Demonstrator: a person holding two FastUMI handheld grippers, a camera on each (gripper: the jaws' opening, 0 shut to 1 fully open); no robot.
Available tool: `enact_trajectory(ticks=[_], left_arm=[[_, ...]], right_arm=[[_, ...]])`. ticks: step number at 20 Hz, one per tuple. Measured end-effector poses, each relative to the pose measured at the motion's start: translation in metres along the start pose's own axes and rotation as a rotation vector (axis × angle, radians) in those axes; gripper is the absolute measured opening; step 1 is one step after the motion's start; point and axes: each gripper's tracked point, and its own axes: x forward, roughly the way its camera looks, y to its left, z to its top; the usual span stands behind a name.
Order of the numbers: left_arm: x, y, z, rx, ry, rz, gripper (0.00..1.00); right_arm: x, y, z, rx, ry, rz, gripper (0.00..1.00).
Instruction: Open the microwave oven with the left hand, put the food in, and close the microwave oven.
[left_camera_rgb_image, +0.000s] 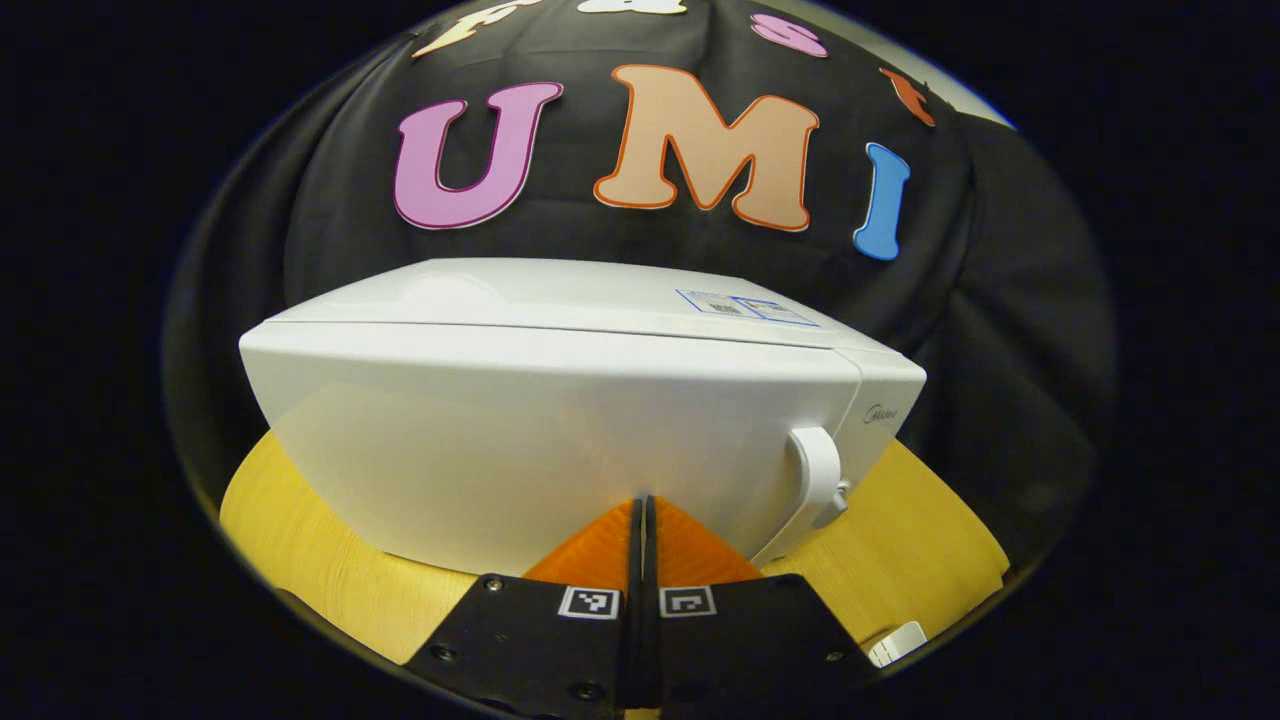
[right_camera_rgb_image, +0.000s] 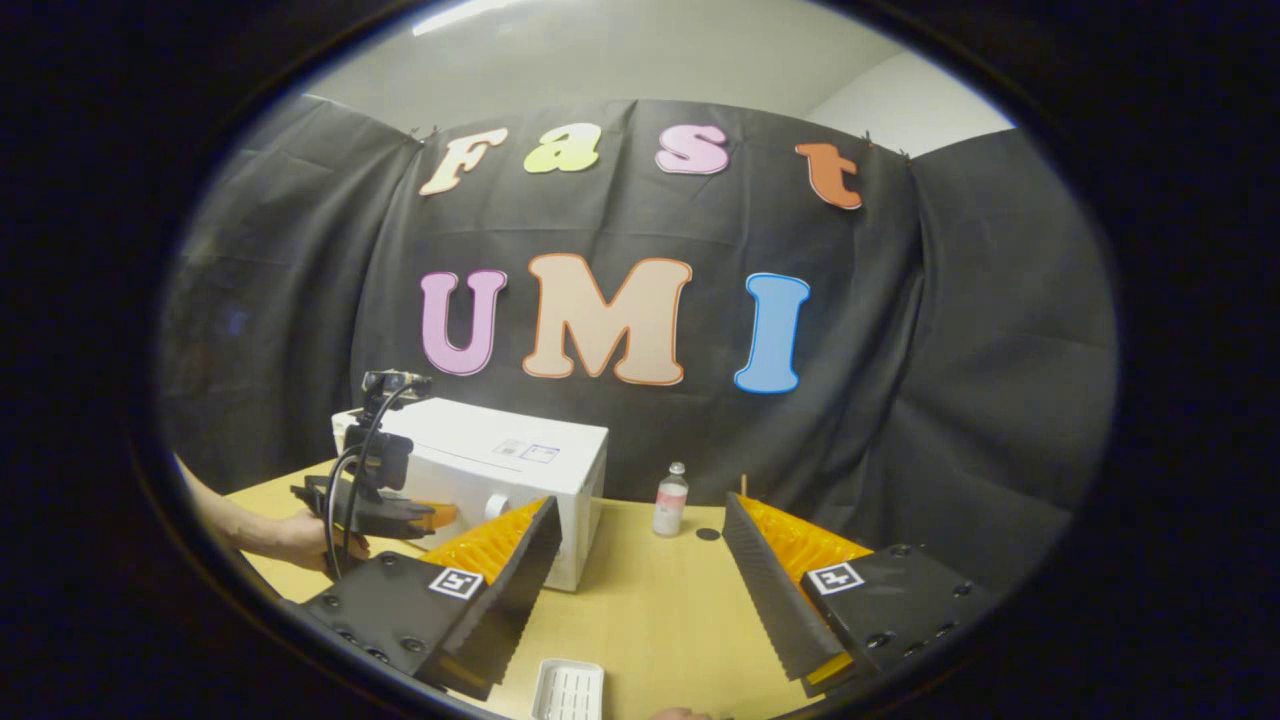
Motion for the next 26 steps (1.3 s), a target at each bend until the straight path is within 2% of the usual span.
enact_trajectory(ticks=[5, 9, 11, 13, 19, 22, 26], left_arm=[[0.001, 0.001, -0.002, 0.024, 0.001, 0.003, 0.01], [-0.017, 0.012, 0.007, 0.031, -0.027, 0.034, 0.01], [-0.037, 0.017, 0.014, 0.034, -0.048, 0.046, 0.01], [-0.063, 0.017, 0.032, 0.038, -0.118, 0.050, 0.00], [-0.146, 0.020, 0.075, 0.051, -0.261, 0.050, 0.00], [-0.184, 0.035, 0.090, 0.047, -0.290, 0.110, 0.00], [-0.227, 0.035, 0.113, 0.070, -0.355, 0.133, 0.00]], right_arm=[[-0.006, 0.001, -0.001, 0.011, 0.004, 0.000, 0.97], [-0.012, 0.002, 0.001, 0.019, 0.001, 0.001, 0.97], [-0.010, 0.003, 0.000, 0.021, 0.003, 0.002, 0.97], [-0.010, 0.008, 0.000, 0.023, 0.007, 0.010, 0.97], [-0.007, 0.033, 0.000, 0.022, 0.015, 0.070, 0.97], [-0.007, 0.041, 0.000, 0.012, 0.011, 0.094, 0.97], [-0.007, 0.051, 0.004, 0.009, 0.004, 0.114, 0.97]])
